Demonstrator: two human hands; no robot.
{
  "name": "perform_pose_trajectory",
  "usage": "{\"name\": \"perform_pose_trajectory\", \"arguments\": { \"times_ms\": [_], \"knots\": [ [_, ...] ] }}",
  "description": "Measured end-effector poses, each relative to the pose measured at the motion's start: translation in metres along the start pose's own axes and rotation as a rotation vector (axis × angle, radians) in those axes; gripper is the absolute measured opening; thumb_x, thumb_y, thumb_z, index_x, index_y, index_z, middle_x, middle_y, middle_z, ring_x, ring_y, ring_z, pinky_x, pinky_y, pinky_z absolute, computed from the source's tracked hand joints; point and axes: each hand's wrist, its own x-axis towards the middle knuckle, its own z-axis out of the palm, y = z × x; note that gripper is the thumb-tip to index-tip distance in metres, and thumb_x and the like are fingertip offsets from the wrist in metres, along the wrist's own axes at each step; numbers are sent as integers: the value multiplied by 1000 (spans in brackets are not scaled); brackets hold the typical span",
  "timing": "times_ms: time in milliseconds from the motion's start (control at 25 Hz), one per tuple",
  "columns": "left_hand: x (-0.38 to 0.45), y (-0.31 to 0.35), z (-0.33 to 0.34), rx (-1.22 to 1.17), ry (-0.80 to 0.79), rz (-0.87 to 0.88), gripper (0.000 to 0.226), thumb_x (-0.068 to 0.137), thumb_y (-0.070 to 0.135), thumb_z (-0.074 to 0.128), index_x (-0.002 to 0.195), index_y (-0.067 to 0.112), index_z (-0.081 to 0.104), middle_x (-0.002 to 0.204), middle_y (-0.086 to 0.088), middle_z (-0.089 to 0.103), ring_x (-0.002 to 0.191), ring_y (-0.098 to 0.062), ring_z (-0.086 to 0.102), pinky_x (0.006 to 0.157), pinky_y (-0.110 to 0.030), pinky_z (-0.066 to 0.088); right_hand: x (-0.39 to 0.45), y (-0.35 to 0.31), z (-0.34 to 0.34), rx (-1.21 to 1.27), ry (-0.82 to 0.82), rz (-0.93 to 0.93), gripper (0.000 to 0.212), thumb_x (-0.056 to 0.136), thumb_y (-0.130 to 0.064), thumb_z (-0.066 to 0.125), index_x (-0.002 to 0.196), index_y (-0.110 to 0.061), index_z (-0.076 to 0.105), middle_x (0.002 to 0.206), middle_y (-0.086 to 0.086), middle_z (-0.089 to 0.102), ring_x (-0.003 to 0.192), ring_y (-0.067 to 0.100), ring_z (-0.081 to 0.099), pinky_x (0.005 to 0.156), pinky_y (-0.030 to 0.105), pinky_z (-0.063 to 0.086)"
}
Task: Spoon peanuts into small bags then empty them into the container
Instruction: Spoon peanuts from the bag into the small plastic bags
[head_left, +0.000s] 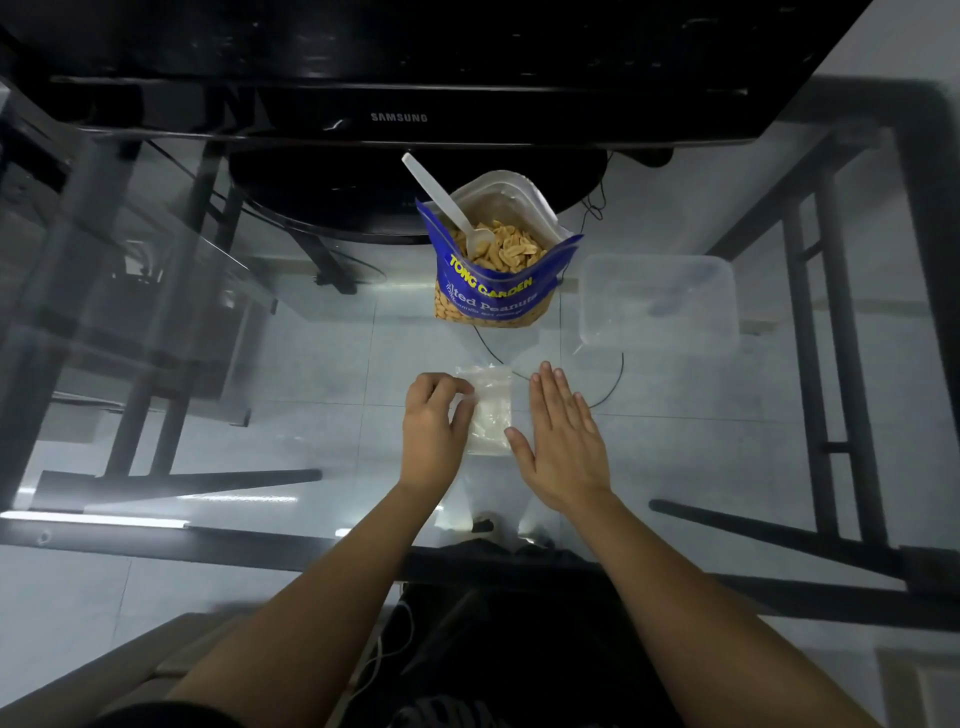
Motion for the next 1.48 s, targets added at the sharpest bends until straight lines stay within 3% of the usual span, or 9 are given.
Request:
{"name": "perform_pose_trajectory", "arguments": {
  "times_ms": [160, 280, 480, 560, 640, 760, 880, 1000, 1480],
  "knots": [
    [2, 4, -8, -17, -9, 72, 8, 86, 10, 62, 92, 7, 66, 94, -8, 63, 89, -14, 56, 78, -20, 43, 0, 1, -1, 10, -12, -8, 77, 83, -60, -17, 142, -11, -11, 153, 3, -11, 143, 19, -8, 113, 32, -7],
    [1, 11, -16, -165, -95, -13, 8, 89, 13, 60, 94, 9, 65, 94, 3, 64, 82, -1, 56, 71, -6, 42, -1, 2, -1, 5, -28, -12, 76, 81, -61, -17, 141, -13, -15, 151, 1, -18, 141, 17, -15, 111, 31, -11],
    [6, 16, -23, -432, -146, -265, 10, 89, 13, 59, 97, 12, 65, 89, 0, 66, 78, -3, 62, 77, -17, 52, 0, 6, -7, 193, -35, -38, 78, 83, -63, -10, 144, -14, -11, 150, -5, -18, 141, 9, -16, 115, 28, -8],
    [10, 19, -27, -539, -175, -355, 12, 89, 12, 58, 99, 11, 64, 86, -2, 66, 74, -6, 63, 75, -22, 54, -1, 5, -18, 490, -10, 2, 73, 90, -58, 11, 148, -14, 5, 155, -7, -2, 143, 7, -2, 117, 28, 2],
    [11, 22, -31, -601, -203, -397, 13, 90, 11, 58, 101, 10, 65, 85, -1, 66, 72, -2, 62, 69, -18, 53, -5, -2, -32, 816, -1, 96, 56, 96, -46, 34, 144, -16, 27, 149, -5, 31, 137, 7, 26, 112, 23, 21],
    [11, 27, -35, -678, -229, -445, 16, 89, 12, 60, 104, 8, 64, 86, -3, 65, 75, -7, 61, 67, -16, 51, -6, -17, -45, 1165, -21, 223, 34, 93, -25, 54, 126, -18, 53, 118, -7, 61, 102, -9, 56, 90, 8, 41],
    [11, 25, -35, -679, -238, -453, 19, 82, 12, 68, 101, 15, 65, 88, -7, 63, 78, -14, 61, 72, -27, 53, -3, -26, -47, 1367, 36, 342, 26, 86, -13, 64, 112, -14, 63, 91, -4, 70, 77, -6, 65, 77, 13, 49],
    [11, 24, -33, -632, -190, -473, 18, 78, 11, 72, 94, 16, 66, 82, -10, 64, 76, -19, 63, 76, -38, 54, -1, -30, -51, 1416, 99, 416, 21, 79, -10, 71, 98, -18, 67, 82, -3, 69, 71, -1, 65, 71, 12, 50],
    [8, 33, -26, -416, -52, -383, 10, 78, 16, 73, 85, 12, 67, 73, -9, 69, 68, -20, 64, 71, -32, 54, -4, -32, -67, 1327, 204, 466, 14, 72, -17, 79, 79, -19, 67, 72, -7, 68, 62, -5, 63, 62, 7, 48]
  ]
}}
